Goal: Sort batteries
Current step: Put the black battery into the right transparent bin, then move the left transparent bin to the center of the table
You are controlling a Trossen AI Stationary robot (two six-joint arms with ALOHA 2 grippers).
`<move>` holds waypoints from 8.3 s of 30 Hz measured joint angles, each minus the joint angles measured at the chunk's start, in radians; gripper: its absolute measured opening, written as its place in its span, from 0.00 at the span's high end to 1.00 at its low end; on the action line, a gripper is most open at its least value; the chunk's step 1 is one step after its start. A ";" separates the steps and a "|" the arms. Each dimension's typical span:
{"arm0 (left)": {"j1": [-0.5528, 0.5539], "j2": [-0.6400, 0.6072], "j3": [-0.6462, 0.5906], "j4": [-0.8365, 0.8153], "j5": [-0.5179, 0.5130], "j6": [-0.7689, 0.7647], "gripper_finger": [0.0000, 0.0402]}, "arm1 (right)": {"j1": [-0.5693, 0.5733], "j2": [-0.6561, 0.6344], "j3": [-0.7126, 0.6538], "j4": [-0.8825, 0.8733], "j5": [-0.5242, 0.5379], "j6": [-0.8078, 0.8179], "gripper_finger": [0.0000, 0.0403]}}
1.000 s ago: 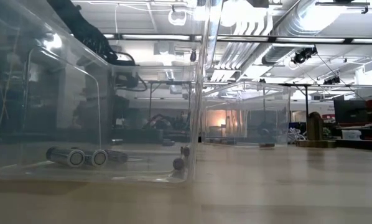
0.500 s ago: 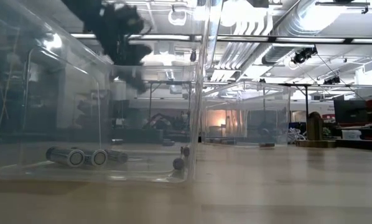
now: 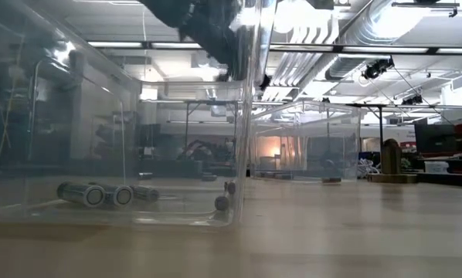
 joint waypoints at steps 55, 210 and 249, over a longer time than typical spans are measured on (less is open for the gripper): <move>0.070 -0.210 -0.809 -0.182 -0.174 -0.455 0.61 | -0.039 0.001 -0.003 0.021 0.039 -0.030 0.51; 0.138 0.295 -0.047 -0.498 -0.086 0.342 0.59 | -0.053 0.015 -0.003 0.028 0.045 0.063 0.51; -0.024 -0.033 -0.055 0.090 0.120 0.082 0.46 | -0.052 0.017 -0.003 0.078 0.066 -0.053 0.51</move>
